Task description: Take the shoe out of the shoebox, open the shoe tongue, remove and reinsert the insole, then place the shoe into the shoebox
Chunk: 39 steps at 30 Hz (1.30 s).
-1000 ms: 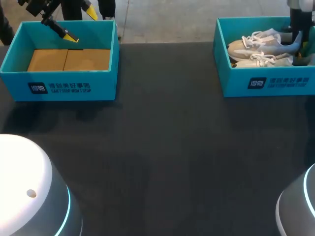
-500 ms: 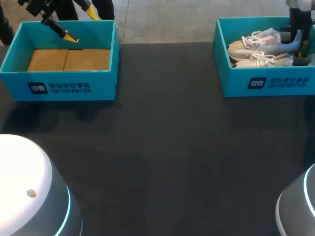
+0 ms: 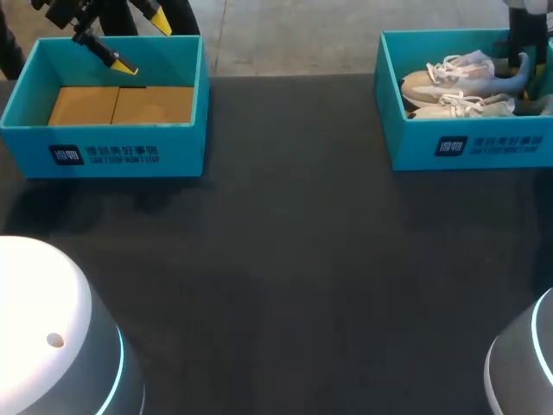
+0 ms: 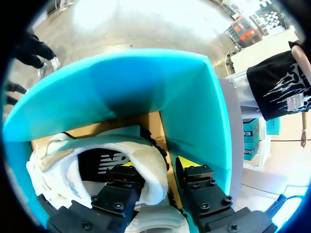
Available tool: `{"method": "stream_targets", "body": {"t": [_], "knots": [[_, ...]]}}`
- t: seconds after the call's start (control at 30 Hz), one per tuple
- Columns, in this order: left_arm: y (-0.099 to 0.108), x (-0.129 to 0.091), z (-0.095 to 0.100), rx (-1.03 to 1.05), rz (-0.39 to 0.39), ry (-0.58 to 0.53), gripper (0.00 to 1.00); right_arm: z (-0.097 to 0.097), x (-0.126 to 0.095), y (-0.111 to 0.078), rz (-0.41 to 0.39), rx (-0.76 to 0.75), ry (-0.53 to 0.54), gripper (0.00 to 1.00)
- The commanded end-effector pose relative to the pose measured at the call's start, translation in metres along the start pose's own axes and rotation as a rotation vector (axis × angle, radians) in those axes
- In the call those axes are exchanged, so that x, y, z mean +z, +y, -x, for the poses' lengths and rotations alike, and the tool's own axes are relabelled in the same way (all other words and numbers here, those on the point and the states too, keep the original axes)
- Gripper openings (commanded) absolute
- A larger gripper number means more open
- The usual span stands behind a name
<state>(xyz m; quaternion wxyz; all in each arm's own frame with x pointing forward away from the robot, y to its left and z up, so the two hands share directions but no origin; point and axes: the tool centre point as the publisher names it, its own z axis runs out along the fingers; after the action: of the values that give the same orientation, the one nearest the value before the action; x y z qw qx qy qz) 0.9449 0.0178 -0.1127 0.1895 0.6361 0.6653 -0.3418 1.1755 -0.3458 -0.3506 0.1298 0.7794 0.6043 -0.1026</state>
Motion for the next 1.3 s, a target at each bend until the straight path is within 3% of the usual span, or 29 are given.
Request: {"method": "stream_targets", "body": {"t": [0.03,0.4,0.77,1.1,1.3], "knots": [[-0.001,0.000,0.000,0.001,0.004,0.002,1.00,0.001,-0.016,-0.005,0.019,0.003,-0.001,0.40],[-0.001,0.000,0.000,0.001,0.004,0.002,1.00,0.004,-0.051,-0.009,0.069,0.014,-0.007,0.40],[-0.001,0.000,0.000,0.001,0.004,0.002,1.00,0.004,-0.096,-0.017,0.146,0.033,0.083,0.42],[-0.001,0.000,0.000,0.001,0.004,0.002,1.00,-0.005,-0.126,-0.037,0.198,-0.015,0.132,0.45],[-0.001,0.000,0.000,0.001,0.004,0.002,1.00,-0.009,-0.134,-0.051,0.208,-0.049,0.148,0.45]]}}
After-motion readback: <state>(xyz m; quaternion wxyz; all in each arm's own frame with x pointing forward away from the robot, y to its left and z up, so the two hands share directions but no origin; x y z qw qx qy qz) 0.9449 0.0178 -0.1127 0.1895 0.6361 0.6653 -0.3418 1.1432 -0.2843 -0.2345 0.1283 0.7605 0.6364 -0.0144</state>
